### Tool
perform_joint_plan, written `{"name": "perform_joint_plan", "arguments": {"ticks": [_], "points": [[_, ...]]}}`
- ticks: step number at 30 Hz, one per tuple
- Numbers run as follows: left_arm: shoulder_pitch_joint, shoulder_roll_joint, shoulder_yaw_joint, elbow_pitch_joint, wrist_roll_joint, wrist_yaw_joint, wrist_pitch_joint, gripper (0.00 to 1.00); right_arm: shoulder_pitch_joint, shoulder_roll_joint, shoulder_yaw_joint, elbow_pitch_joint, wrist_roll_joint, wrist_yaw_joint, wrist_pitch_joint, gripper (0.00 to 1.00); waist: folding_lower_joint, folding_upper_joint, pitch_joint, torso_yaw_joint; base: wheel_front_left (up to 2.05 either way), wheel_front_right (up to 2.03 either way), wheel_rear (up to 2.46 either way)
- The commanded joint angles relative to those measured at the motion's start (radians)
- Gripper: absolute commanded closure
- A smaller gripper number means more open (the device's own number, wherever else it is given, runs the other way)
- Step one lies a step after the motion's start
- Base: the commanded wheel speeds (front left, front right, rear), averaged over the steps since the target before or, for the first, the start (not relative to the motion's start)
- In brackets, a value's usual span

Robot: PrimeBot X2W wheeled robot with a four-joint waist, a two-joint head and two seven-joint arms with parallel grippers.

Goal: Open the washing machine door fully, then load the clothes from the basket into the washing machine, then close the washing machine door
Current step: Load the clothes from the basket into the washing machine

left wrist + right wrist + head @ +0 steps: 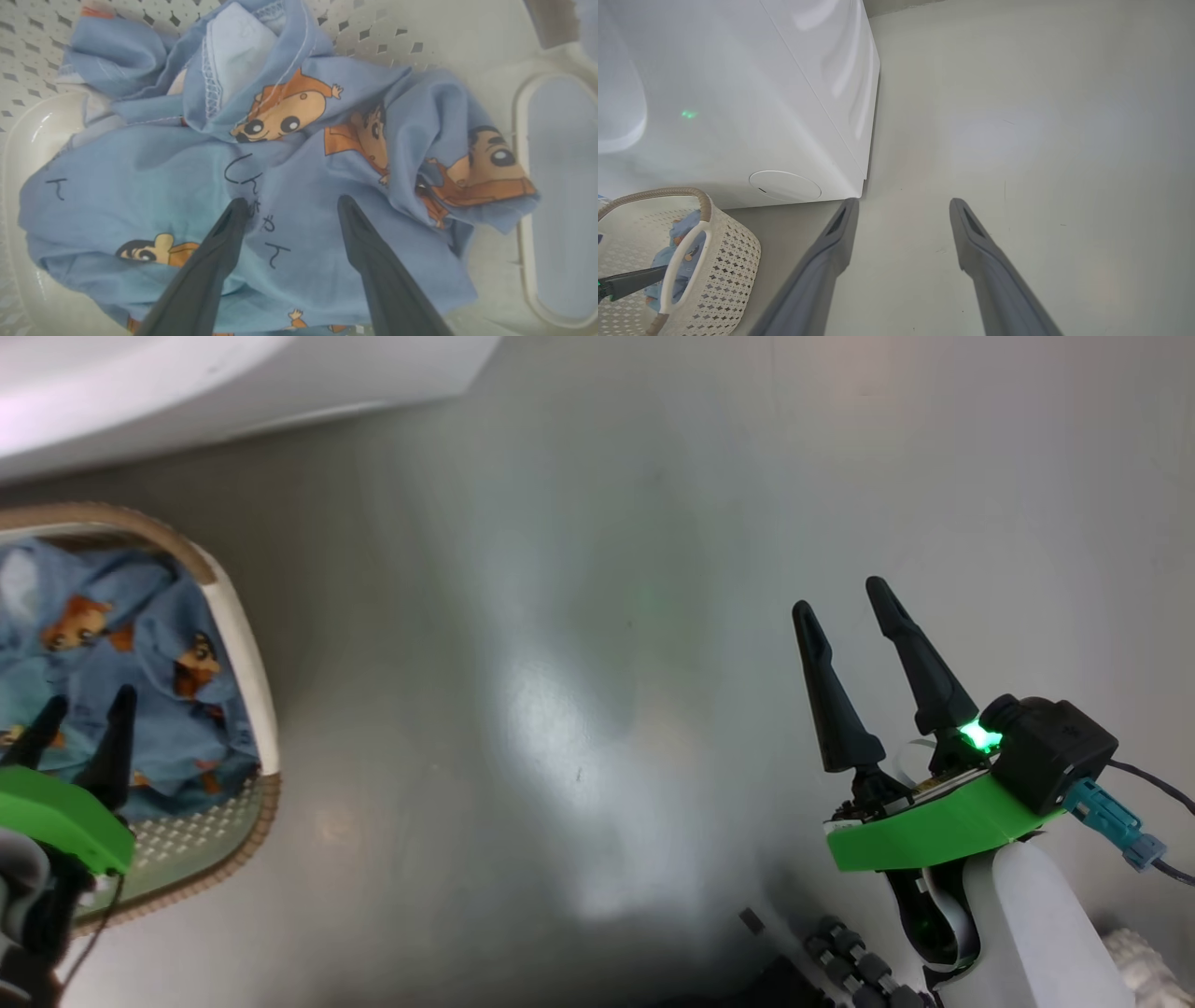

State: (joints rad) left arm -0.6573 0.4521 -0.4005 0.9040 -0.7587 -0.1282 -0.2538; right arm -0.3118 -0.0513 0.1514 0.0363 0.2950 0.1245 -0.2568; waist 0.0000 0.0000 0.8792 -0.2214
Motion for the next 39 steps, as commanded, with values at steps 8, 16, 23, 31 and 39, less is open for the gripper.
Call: {"name": "perform_joint_plan", "arguments": {"ticks": [8, 16, 23, 31, 39], "points": [[-0.079, 0.081, -0.007, 0.088, -0.023, -0.003, 0.013, 0.0, 0.013, 0.001, 0.033, -0.024, 0.02, 0.006, -0.005, 0.0, 0.0, 0.0, 0.071, -0.026, 0.0, 0.0, 0.0], [-0.171, 0.069, -0.057, 0.197, 0.019, 0.001, 0.057, 0.0, 0.009, 0.001, 0.037, -0.02, 0.026, 0.006, -0.005, 0.0, 0.0, 0.0, 0.082, -0.026, 0.0, 0.0, 0.0], [-0.209, 0.044, -0.086, 0.247, 0.033, 0.0, 0.073, 1.0, 0.004, 0.001, 0.035, -0.011, 0.028, 0.006, -0.005, 0.0, 0.0, 0.0, 0.077, -0.026, 0.0, 0.0, 0.0], [-0.177, -0.006, -0.082, 0.263, 0.0, -0.002, 0.018, 1.0, -0.005, 0.001, 0.018, -0.003, 0.016, 0.006, -0.005, 0.0, 0.0, 0.0, -0.003, 0.007, 0.0, 0.0, 0.0], [-0.055, -0.031, -0.019, 0.131, 0.002, -0.002, -0.007, 1.0, -0.003, 0.001, -0.002, 0.017, -0.015, 0.006, -0.005, 0.0, 0.0, 0.0, -0.145, 0.063, 0.0, 0.0, 0.0]]}}
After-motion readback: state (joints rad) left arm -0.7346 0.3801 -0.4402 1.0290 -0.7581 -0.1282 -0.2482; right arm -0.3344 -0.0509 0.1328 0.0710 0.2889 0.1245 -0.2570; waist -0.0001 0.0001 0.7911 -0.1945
